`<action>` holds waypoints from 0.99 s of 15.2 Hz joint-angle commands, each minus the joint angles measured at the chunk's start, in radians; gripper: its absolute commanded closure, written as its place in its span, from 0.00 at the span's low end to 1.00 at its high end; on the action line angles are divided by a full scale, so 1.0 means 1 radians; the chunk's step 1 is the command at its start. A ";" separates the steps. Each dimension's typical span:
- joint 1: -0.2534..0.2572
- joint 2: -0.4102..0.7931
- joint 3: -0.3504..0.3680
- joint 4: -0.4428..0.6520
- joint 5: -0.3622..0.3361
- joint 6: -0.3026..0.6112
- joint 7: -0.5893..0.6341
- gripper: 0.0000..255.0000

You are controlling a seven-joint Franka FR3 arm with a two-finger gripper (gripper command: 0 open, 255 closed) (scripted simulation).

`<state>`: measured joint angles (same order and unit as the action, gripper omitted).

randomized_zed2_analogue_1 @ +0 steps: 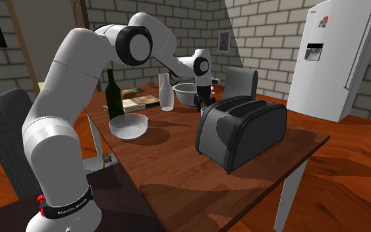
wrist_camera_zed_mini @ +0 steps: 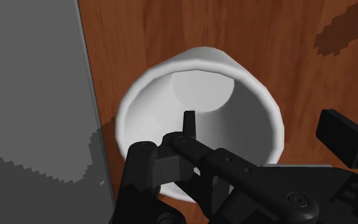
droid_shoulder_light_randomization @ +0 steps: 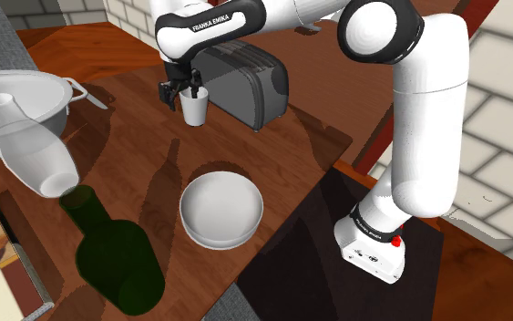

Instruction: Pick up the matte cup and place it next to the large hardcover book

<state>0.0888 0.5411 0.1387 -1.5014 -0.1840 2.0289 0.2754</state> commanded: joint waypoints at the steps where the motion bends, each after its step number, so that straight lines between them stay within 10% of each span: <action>1: 0.000 0.001 0.000 0.000 0.000 0.001 0.000 0.00; 4: 0.000 0.000 0.000 0.000 0.000 0.001 0.000 0.00; 5: 0.000 0.000 0.000 0.000 0.000 0.001 0.000 1.00; 15: 0.000 -0.004 0.001 0.006 0.001 -0.010 -0.001 1.00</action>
<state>0.0886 0.5389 0.1390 -1.4990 -0.1834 2.0244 0.2745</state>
